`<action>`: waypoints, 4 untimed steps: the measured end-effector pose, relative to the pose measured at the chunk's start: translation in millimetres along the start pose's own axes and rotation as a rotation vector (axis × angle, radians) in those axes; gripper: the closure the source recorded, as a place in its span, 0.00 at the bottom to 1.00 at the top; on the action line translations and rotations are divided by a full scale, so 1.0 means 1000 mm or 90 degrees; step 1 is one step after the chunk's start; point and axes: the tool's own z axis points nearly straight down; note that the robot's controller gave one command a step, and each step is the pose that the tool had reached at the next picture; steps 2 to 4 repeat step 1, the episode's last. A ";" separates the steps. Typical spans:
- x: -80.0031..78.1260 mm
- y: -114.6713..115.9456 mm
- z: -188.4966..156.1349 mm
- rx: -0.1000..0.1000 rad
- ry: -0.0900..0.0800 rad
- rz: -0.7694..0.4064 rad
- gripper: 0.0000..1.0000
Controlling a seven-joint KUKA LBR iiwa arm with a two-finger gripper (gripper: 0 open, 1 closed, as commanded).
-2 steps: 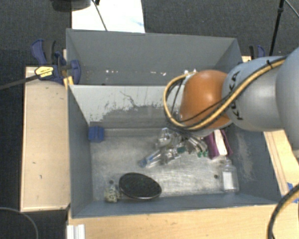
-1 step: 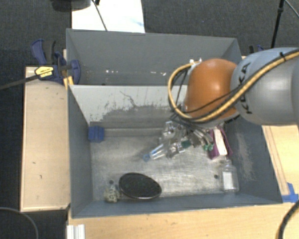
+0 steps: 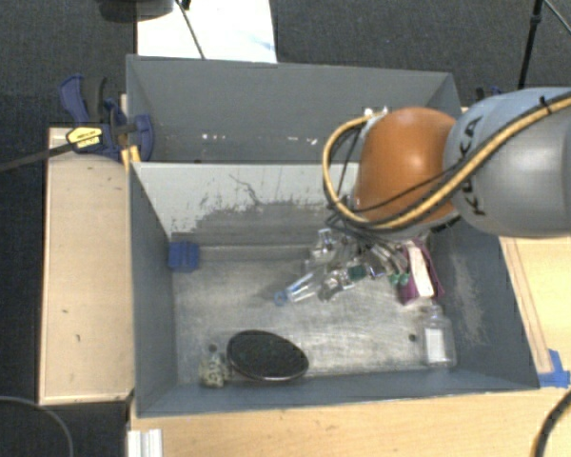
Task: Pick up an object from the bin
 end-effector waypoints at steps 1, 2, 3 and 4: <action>-0.001 0.000 -0.026 0.000 -0.001 0.003 1.00; -0.001 0.000 -0.026 0.000 -0.001 0.003 1.00; -0.001 0.000 -0.026 0.000 -0.001 0.003 1.00; -0.001 0.000 -0.026 0.000 -0.001 0.003 1.00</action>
Offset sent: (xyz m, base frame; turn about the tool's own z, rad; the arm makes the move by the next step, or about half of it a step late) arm -0.0001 0.0001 0.0244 0.0000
